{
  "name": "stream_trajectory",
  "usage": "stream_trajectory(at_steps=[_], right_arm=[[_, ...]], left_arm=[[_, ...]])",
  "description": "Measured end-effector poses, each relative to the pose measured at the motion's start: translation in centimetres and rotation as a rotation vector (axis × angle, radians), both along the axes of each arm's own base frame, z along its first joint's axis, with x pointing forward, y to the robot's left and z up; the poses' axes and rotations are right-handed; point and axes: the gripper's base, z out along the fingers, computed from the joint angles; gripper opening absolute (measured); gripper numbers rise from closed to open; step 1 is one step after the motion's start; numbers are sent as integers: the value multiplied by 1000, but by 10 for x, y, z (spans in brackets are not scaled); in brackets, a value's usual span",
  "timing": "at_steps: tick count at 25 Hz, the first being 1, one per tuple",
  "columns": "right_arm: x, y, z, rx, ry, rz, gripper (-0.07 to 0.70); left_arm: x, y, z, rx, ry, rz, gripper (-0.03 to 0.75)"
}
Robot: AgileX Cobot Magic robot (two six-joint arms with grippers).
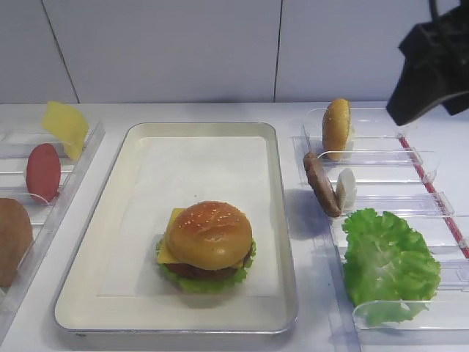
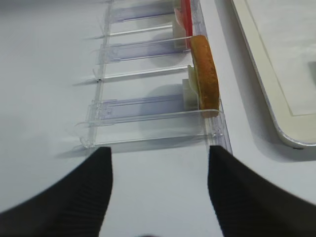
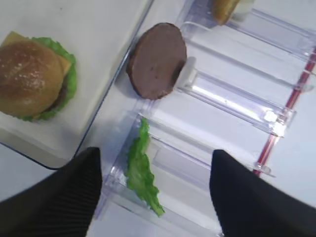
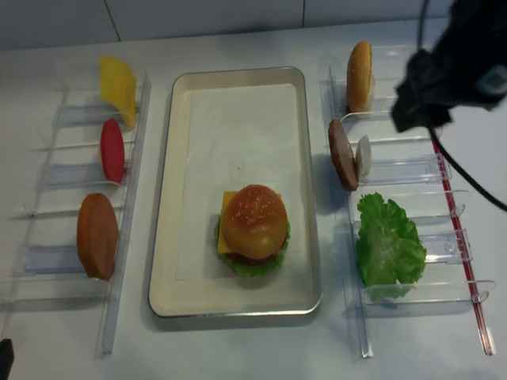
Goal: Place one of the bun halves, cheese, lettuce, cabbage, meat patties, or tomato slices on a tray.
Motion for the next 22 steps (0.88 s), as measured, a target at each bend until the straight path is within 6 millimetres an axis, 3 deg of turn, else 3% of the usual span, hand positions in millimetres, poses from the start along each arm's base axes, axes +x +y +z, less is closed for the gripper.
stream_trajectory(at_steps=[4,13,22], right_arm=[[-38,-17,-3,-62,-42,-38,466],[-119,-45,-44,-97,-137,-106,457],[-176,-61,-65,-56,-354,-128,454]], left_arm=[[0,0,0,0,0,0,414],[0,0,0,0,0,0,414],[0,0,0,0,0,0,414]])
